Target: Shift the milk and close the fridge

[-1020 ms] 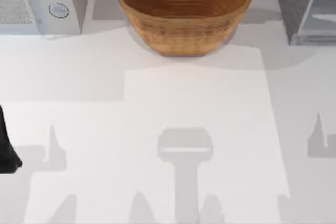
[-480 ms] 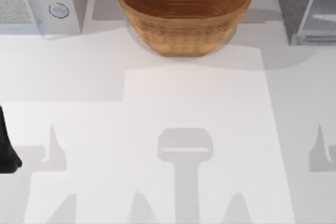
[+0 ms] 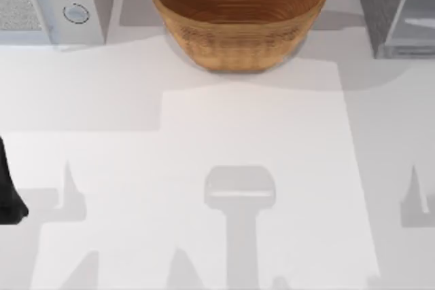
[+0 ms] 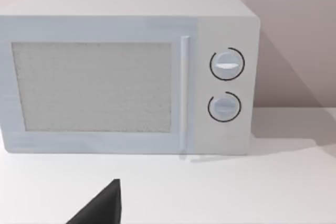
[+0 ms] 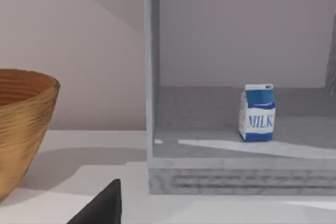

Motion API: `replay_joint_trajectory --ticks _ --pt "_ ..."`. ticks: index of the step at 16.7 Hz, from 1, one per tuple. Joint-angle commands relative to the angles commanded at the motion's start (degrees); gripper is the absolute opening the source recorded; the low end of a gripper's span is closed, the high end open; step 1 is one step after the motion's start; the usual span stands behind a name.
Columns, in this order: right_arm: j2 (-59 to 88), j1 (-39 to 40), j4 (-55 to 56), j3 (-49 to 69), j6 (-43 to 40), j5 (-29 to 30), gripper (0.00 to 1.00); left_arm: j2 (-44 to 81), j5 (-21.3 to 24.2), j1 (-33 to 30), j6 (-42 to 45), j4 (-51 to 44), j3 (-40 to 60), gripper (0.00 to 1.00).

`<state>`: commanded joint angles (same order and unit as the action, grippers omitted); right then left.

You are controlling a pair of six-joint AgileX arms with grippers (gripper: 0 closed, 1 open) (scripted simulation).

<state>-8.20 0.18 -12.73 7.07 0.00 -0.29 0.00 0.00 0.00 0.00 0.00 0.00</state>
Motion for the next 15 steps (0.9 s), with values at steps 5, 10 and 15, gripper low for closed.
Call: replay_joint_trajectory --ticks 5,10,15 --pt "-13.04 -0.16 -23.64 10.71 -0.44 0.33 1.00 0.00 0.00 0.00 0.00 0.00 0.00 1.00" --pt "-26.36 -0.31 -49.59 21.61 -0.73 0.66 1.00 0.00 0.00 0.00 0.00 0.00 0.00 1.00" --pt "-35.67 -0.24 -67.54 29.22 -0.71 0.73 1.00 0.00 0.00 0.00 0.00 0.00 0.00 1.00"
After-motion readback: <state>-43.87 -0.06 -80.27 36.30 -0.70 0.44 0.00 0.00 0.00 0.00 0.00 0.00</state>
